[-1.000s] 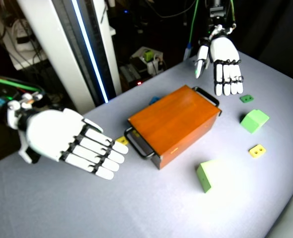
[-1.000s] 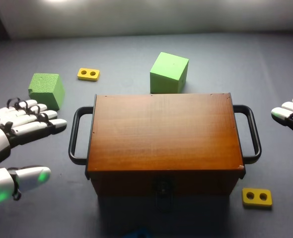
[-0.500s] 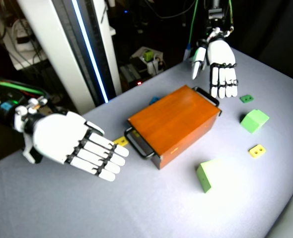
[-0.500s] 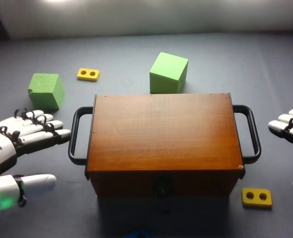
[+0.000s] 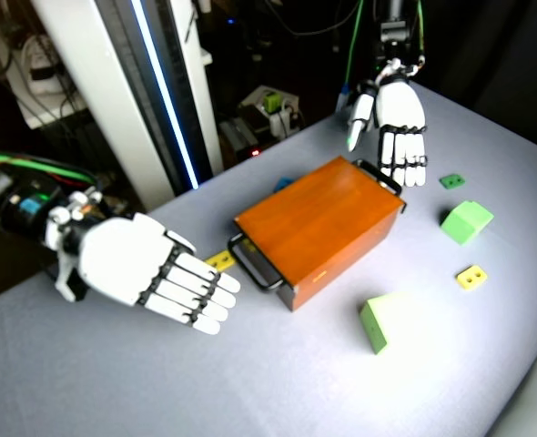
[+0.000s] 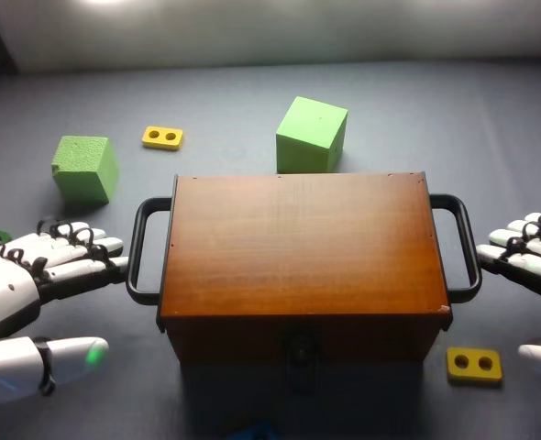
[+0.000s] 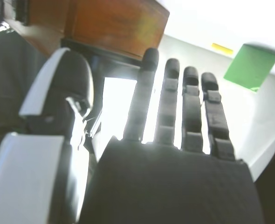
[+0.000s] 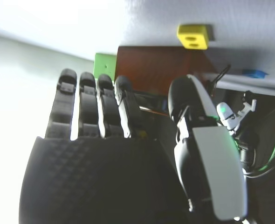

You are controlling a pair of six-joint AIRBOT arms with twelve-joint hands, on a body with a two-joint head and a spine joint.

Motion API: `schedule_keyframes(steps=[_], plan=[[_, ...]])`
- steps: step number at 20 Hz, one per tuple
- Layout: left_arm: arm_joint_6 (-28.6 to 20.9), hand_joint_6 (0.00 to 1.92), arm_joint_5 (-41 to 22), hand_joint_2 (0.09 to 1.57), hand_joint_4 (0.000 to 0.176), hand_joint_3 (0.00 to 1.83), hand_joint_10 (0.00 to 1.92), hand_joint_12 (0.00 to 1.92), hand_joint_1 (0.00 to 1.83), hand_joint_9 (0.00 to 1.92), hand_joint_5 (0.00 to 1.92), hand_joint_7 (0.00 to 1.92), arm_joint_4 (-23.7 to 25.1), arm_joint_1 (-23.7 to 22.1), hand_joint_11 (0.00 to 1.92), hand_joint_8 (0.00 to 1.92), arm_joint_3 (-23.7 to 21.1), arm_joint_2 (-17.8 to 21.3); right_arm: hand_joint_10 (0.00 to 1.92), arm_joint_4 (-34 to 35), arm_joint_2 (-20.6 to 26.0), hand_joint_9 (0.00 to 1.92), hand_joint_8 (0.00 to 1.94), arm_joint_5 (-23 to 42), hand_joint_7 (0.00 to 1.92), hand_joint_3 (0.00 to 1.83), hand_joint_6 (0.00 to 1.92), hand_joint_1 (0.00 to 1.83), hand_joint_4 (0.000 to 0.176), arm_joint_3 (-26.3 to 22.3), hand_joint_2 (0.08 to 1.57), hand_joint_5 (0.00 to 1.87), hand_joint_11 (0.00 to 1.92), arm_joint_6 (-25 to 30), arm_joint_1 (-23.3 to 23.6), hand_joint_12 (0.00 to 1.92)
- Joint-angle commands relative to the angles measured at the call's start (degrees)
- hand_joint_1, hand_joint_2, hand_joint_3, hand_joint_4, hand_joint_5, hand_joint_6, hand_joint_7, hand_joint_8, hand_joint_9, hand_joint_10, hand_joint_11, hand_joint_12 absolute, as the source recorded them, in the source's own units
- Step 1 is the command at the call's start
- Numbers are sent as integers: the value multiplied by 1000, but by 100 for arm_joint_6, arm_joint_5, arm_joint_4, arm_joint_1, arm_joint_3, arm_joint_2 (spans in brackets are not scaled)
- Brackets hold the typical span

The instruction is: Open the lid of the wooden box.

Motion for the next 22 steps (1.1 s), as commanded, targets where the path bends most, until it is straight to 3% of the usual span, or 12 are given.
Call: schedule_keyframes(steps=[1,11,12,17,19,22], plan=[[-61,2,-564,1411,0,1,0,0,84,0,218,70,-58,-41,0,1,28,-21,0,-92,-26,0,0,522,0,0,1,423,0,24,1389,69,0,18,78,0],[-207,0,-610,1428,0,9,0,0,5,0,73,0,156,-125,0,0,62,-106,0,-373,-157,0,0,441,0,0,0,411,0,121,1376,17,0,289,227,0],[-211,0,-613,1430,25,8,0,0,5,0,21,0,167,-126,0,0,62,-106,0,-389,-157,0,0,445,0,0,1,391,0,121,1378,8,0,304,234,0],[-214,0,-657,1430,61,2,0,0,71,0,0,0,174,-125,0,0,64,-117,0,-404,-147,0,0,566,0,0,0,391,0,123,1379,0,0,394,236,0],[-215,0,-705,1435,81,3,0,0,84,0,0,0,174,-125,0,0,60,-115,0,-404,-131,0,0,661,0,5,0,268,0,122,1390,0,0,466,236,0],[-216,0,-783,1431,99,0,0,0,130,0,0,0,171,-125,0,0,55,-102,0,-402,-86,0,0,836,0,6,0,239,0,106,1396,0,0,572,213,0]])
